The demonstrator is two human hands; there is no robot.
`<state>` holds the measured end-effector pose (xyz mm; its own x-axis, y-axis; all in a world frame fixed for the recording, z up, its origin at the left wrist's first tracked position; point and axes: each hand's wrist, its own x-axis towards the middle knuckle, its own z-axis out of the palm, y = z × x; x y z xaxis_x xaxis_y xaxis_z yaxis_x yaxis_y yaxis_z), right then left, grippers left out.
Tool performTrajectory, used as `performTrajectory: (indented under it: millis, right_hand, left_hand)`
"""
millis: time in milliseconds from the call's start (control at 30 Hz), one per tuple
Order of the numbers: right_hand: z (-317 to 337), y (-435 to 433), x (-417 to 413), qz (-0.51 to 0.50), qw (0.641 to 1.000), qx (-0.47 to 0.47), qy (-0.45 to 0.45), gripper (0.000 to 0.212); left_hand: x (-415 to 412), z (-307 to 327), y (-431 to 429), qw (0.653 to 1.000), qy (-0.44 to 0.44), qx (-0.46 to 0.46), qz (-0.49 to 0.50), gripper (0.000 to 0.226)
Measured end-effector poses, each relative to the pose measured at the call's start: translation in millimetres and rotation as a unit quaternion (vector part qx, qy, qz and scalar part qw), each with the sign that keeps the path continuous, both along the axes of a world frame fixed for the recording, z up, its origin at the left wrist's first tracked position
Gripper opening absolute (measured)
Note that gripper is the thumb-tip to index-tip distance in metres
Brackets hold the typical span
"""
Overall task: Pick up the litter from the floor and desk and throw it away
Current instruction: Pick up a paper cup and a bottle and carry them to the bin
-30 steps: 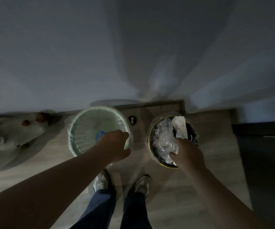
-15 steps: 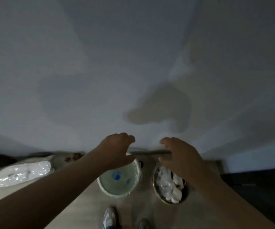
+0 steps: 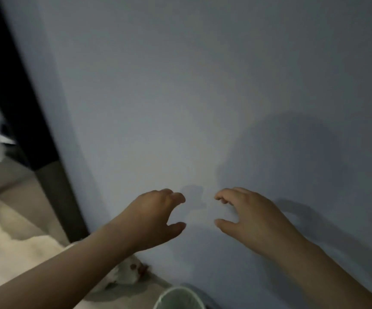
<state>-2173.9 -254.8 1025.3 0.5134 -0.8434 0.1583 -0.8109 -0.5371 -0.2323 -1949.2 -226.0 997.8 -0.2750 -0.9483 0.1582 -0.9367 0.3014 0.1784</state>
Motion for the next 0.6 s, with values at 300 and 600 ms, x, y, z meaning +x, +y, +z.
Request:
performTrajectory:
  millis: [300,600]
  right_hand:
    - [74.1,32.7,115.0,0.189,0.98,-0.056,-0.031,0.044]
    - [93.5,101.3,279.9,0.348,0.933,-0.077,-0.046,0.047]
  left_hand:
    - [95.2,69.2,113.5,0.978,0.032,-0.062,0.197,0.054]
    - [214.2,90.5,232.5,0.93,0.015,-0.104,0.353,0.052]
